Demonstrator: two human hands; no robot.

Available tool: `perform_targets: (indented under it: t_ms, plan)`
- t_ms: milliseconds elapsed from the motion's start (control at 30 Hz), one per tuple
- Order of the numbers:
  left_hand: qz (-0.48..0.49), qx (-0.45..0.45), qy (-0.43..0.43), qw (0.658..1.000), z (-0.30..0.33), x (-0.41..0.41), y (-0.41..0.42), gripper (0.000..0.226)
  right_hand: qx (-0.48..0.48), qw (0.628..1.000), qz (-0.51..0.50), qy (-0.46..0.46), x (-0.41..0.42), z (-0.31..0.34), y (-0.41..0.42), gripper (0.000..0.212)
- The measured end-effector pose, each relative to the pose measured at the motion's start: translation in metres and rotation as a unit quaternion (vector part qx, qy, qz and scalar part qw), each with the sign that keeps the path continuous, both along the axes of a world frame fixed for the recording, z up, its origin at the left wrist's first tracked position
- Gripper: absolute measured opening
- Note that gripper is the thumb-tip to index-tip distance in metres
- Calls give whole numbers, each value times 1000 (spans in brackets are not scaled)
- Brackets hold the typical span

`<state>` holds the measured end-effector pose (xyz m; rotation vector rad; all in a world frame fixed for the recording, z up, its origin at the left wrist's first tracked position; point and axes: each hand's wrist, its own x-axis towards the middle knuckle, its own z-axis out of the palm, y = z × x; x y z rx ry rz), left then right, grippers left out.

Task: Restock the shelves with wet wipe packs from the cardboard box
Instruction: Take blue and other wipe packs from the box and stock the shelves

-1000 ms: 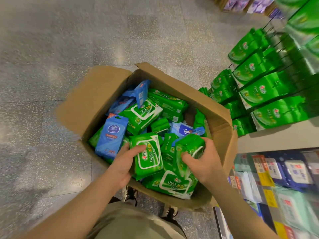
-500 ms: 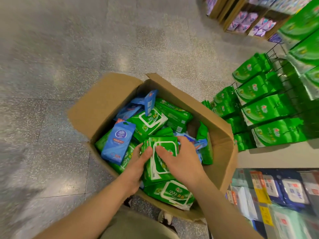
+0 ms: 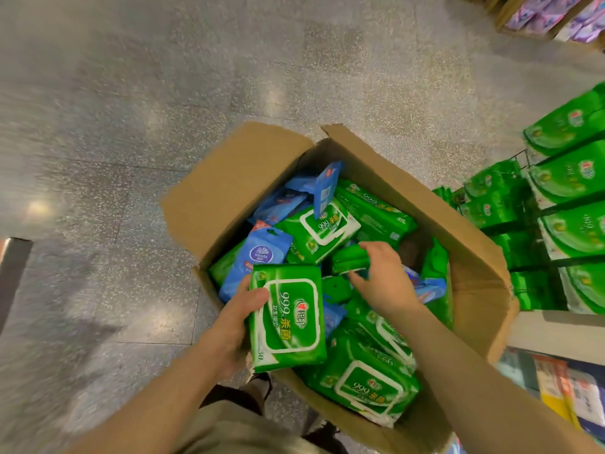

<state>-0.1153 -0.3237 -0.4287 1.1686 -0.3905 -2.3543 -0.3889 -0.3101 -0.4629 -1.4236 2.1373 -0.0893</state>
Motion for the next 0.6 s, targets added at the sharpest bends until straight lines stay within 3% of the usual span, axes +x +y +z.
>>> perform_targets:
  t_ms: [167,400,500,600]
  plan:
    - [-5,-1,-6,1000,5,9,-8,129,82,989,103,64,-5,-48,-6,78]
    - [7,24,-6,1000,5,17,-6,114,63,965,128,222,-3,-61,-13,71]
    - [9,32,2,999,1,17,-3,99,23,971,152,183,-10,-69,-18,65]
    - [11,36,1,999,-1,17,0,106,62,976,175,117,-18,-66,-25,66]
